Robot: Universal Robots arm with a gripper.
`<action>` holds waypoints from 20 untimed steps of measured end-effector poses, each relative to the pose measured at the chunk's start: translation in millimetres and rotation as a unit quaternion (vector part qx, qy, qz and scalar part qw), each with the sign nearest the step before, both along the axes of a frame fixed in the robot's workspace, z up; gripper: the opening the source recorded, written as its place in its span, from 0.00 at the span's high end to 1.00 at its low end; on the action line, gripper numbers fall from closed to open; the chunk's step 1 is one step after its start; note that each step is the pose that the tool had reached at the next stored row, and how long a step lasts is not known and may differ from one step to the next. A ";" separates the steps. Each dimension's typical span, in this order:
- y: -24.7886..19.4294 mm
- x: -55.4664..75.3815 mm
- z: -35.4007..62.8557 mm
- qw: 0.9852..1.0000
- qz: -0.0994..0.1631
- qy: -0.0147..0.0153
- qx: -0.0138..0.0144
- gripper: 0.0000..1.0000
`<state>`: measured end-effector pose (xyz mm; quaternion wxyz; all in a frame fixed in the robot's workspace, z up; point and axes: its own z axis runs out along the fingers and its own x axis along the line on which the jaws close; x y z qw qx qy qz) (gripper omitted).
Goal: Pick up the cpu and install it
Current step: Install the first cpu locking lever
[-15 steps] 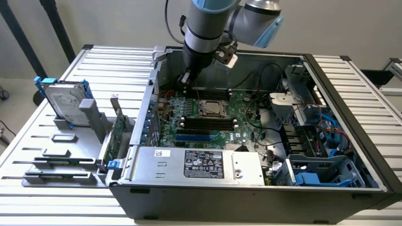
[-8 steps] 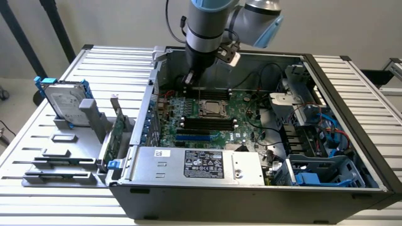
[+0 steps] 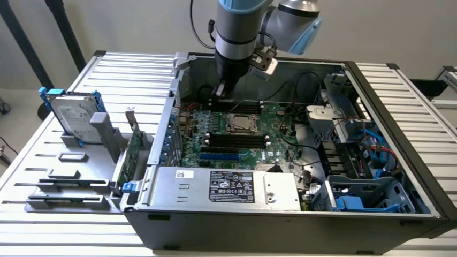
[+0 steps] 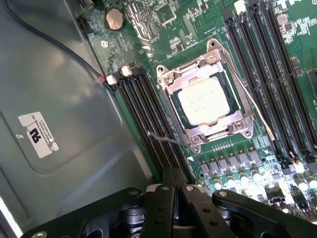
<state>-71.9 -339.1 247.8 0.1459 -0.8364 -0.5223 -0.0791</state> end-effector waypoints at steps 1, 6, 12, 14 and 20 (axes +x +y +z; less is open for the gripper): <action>0.0 0.0 -0.8 1.000 0.000 -0.002 -0.001 0.89; 0.0 0.0 -7.2 1.000 0.000 -0.006 -0.005 0.89; 0.6 0.0 -17.9 1.000 0.000 -0.007 -0.009 0.89; 1.2 0.0 -21.5 1.000 0.000 -0.007 -0.009 0.89; 3.2 0.1 -31.9 1.000 0.000 -0.007 -0.011 0.89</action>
